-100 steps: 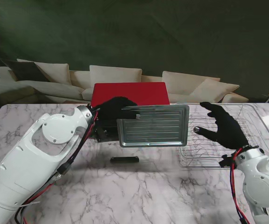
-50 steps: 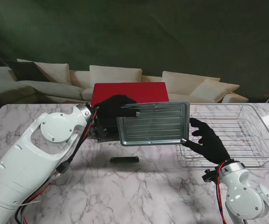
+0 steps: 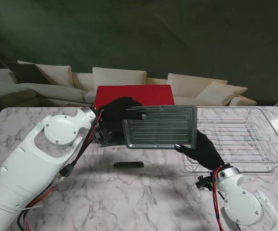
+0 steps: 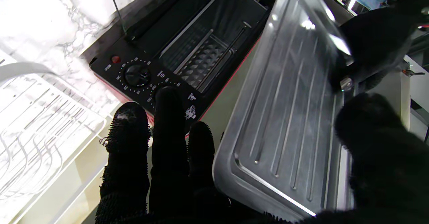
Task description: Slide the trays into the oven
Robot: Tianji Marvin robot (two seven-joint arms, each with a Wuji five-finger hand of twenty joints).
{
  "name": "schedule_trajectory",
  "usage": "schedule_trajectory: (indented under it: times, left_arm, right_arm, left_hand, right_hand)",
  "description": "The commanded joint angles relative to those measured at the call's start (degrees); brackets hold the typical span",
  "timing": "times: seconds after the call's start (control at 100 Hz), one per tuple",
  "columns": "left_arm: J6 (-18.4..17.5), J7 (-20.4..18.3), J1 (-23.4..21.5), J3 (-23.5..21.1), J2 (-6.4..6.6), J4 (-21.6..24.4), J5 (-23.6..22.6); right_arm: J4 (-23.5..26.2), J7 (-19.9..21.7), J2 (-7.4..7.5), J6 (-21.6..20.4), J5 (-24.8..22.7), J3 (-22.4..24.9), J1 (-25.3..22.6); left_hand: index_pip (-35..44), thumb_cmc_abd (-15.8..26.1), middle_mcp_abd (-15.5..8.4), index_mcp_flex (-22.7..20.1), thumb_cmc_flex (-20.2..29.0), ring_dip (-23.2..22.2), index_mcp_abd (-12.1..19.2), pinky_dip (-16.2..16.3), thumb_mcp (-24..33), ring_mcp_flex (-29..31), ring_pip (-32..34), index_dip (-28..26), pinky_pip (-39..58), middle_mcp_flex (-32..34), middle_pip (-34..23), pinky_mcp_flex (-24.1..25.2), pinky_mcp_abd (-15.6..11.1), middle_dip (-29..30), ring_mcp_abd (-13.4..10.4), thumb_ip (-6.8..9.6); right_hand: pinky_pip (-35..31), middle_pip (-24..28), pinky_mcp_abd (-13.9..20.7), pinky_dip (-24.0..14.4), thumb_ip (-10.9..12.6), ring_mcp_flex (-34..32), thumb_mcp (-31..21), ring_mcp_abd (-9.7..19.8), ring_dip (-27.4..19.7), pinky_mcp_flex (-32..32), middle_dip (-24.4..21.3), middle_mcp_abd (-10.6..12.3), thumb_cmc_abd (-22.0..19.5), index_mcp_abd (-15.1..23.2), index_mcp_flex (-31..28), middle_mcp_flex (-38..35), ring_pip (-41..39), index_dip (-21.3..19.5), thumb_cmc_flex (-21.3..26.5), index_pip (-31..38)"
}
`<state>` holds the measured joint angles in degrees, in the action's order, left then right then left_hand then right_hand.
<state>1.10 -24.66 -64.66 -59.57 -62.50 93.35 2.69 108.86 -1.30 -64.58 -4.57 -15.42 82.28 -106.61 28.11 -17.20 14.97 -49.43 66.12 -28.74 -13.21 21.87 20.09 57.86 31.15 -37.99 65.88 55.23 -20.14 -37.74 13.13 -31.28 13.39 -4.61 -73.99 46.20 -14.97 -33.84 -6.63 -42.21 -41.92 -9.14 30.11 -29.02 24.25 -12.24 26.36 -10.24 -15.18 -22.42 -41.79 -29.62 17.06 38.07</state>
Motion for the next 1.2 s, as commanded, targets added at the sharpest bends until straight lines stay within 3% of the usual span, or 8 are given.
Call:
schedule_trajectory:
  times: [0.0, 0.21, 0.28, 0.49, 0.73, 0.95, 1.1, 1.19]
  left_arm:
    - [0.2, -0.6, 0.4, 0.7, -0.65, -0.3, 0.4]
    - [0.4, -0.4, 1.1, 1.8, -1.0, -1.4, 1.4]
    - [0.6, -0.5, 1.3, 2.2, -1.06, -1.8, 1.6]
    - [1.3, -1.3, 1.9, 3.1, -1.07, -2.4, 2.2]
    - [1.9, -1.7, 2.4, 4.1, -1.16, -2.9, 2.6]
    - [2.5, 0.9, 2.1, 4.4, -1.8, -3.0, 2.1]
    - [1.3, 1.0, 2.2, 4.4, -1.61, -3.3, 0.8]
    - [1.3, -0.3, 2.2, 3.9, -1.19, -3.2, 0.5]
  right_arm:
    - [1.3, 0.3, -0.48, 0.4, -0.6, -0.8, -0.4]
    - [2.1, 0.1, -0.7, 0.5, 1.5, -1.7, 0.0]
    - [1.8, -1.2, -0.96, 0.4, 1.4, -2.2, 0.3]
    - [1.8, -3.9, -1.69, 1.3, 2.8, -3.5, 0.4]
    - [2.7, -5.3, -2.43, 3.8, 7.3, -4.6, 0.4]
    - [3.9, -5.9, -2.89, 7.1, 10.2, -5.0, -0.2]
    - [4.8, -5.7, -3.07, 8.8, 12.4, -4.7, -0.8]
    - [5.7, -5.6, -3.19, 9.8, 14.0, -4.2, -1.4]
  left_hand:
    - [5.8, 5.2, 0.6, -5.2, 5.9, 0.3, 6.0, -0.2, 5.9, 0.7, 1.4, -2.0, 2.3, 0.7, -1.2, -0.8, -2.6, -0.4, 1.9, 2.67]
    - [5.8, 5.3, 0.6, -5.1, 5.9, 0.3, 5.9, -0.2, 5.7, 0.8, 1.5, -2.1, 2.3, 0.7, -1.2, -0.8, -2.6, -0.5, 2.0, 2.68]
    - [5.8, 5.3, 0.7, -5.1, 6.0, 0.3, 6.0, -0.1, 5.8, 0.8, 1.6, -2.1, 2.4, 0.8, -1.3, -0.8, -2.6, -0.5, 2.0, 2.71]
    - [5.6, 5.3, 0.8, -5.0, 5.9, 0.3, 5.9, -0.1, 5.6, 0.9, 1.6, -2.0, 2.5, 0.7, -1.3, -0.9, -2.6, -0.4, 2.0, 2.73]
    - [5.3, 5.3, 1.0, -4.6, 6.1, 0.3, 5.7, 0.0, 5.6, 0.9, 1.6, -1.9, 2.5, 0.5, -1.2, -0.9, -2.5, -0.3, 2.2, 2.75]
    - [1.5, 4.4, 2.5, -0.4, 7.3, 0.6, 4.0, 0.1, 3.7, -0.4, 0.7, 0.8, 1.9, -1.6, 0.4, 0.5, -1.6, 3.2, 3.2, 2.69]
    - [-3.0, 5.3, 1.7, 7.3, 6.2, 1.5, 2.7, 0.4, -11.6, -6.2, -3.1, 5.2, -3.3, -8.0, 2.1, 6.3, -1.3, 10.2, 3.7, 6.57]
    - [-9.5, 6.1, 0.8, 12.3, 1.4, 2.2, 1.7, 1.9, -14.3, -11.1, -5.7, 5.2, -7.2, -13.5, 4.7, 11.5, -0.9, 12.4, 4.6, 8.13]
  right_hand:
    - [-3.0, 2.5, 1.5, -1.9, -1.2, -3.0, -4.7, 1.6, 1.5, -2.8, 1.1, 0.8, 1.0, 1.3, -1.7, -2.4, -2.4, -1.2, 2.8, 2.0]
    - [-5.1, 7.3, -0.7, -3.6, -0.7, -9.1, -7.7, 3.0, 2.7, -5.9, 5.5, 4.3, -3.6, 6.3, -7.4, -11.9, -5.0, -3.3, 13.6, 10.6]
    - [-5.6, 7.6, -2.4, -4.4, -6.0, -13.1, -3.8, 3.3, 3.2, -7.7, 7.0, 5.3, -4.1, 9.2, -7.9, -17.0, -5.8, 5.6, 22.9, 20.1]
    - [-5.7, 6.0, -9.3, -5.2, -5.7, -21.3, -7.2, 2.9, 4.5, -8.8, 7.4, 8.6, -4.4, 16.6, -15.9, -31.0, -5.5, 7.3, 32.3, 25.9]
    - [-3.8, 2.2, -10.7, 0.6, -6.0, -31.7, -13.0, -0.1, 2.5, -20.5, 4.3, 6.2, -2.7, 20.1, -25.4, -40.3, 0.2, 7.3, 32.0, 22.7]
    - [-9.2, 8.3, -11.6, 0.8, -6.0, -32.9, -16.8, 1.9, 6.5, -27.5, 9.3, 3.5, -1.6, 20.7, -30.1, -42.2, -15.0, 2.4, 31.6, 22.5]
    - [-10.9, 9.7, -12.2, -0.7, -6.0, -33.0, -17.5, 2.8, 6.9, -28.9, 11.9, 3.0, -1.5, 20.5, -31.5, -42.9, -19.9, -0.7, 31.6, 22.7]
    - [-11.1, 9.9, -12.1, -1.0, -5.9, -33.1, -17.8, 3.1, 6.9, -29.1, 12.3, 3.1, -1.2, 20.7, -32.1, -43.4, -20.8, -1.2, 31.6, 22.9]
